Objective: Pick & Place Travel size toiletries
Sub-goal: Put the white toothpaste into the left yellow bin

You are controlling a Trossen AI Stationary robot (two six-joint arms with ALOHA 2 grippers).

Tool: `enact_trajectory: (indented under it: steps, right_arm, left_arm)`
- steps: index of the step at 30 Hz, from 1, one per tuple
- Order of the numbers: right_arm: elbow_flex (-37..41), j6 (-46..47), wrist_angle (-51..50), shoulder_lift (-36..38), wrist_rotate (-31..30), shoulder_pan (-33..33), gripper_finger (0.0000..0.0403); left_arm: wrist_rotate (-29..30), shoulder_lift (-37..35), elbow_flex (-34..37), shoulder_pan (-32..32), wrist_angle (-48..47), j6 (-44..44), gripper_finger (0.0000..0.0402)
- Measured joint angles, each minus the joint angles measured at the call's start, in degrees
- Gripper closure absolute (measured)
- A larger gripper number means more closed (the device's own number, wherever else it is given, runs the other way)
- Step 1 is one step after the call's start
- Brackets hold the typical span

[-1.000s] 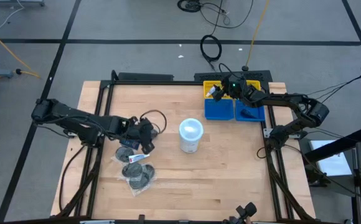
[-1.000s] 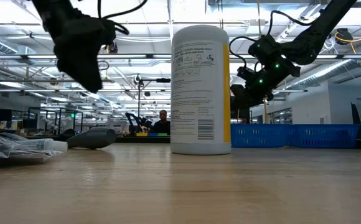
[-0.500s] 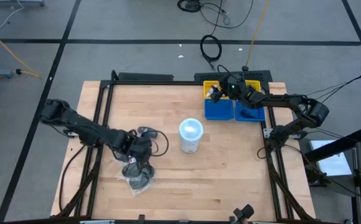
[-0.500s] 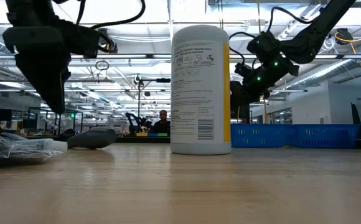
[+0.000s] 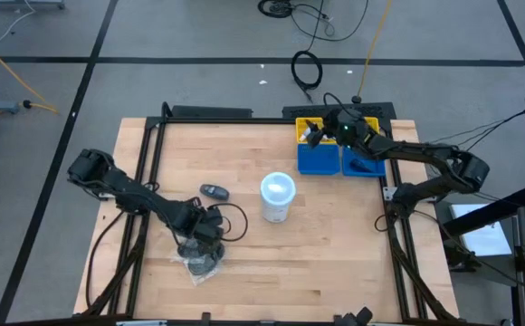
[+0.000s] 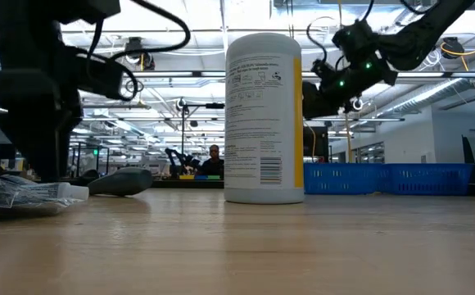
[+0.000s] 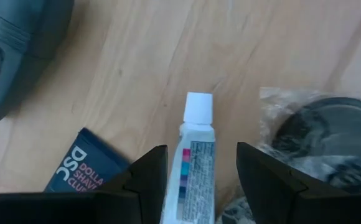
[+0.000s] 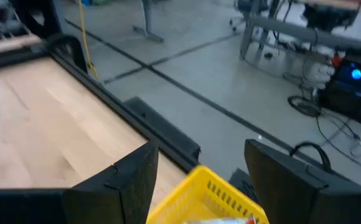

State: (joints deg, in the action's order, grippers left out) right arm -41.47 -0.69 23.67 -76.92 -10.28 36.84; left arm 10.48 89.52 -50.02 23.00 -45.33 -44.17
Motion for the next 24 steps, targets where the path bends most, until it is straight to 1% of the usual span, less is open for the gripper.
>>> enact_trajectory:
  steps: [9,14,16,19,24]
  right_arm:
    - [-0.02,-0.48,0.08,6.78,0.02,-5.6,0.0176]
    - [-0.02,-0.44,0.15,9.02,0.01,-9.11,0.0178]
    - [-0.02,-0.45,0.5,9.46,0.0,-10.48,0.0181]
    - [-0.02,-1.51,0.98,9.81,-0.09,-12.22,0.0184]
    - [-0.02,-2.09,1.77,9.81,-0.14,-13.8,0.0188]
  left_arm:
    - [-0.04,4.21,0.0,-0.23,0.53,2.14,0.0215]
    - [-0.09,5.51,-0.02,-0.86,0.66,2.46,0.0216]
    - [-0.53,5.59,-0.04,-1.15,0.68,2.46,0.0223]
    - [-1.39,5.62,-0.04,-1.7,0.77,2.52,0.0255]
    - [-1.5,5.68,-0.04,-2.29,0.64,4.29,0.0335]
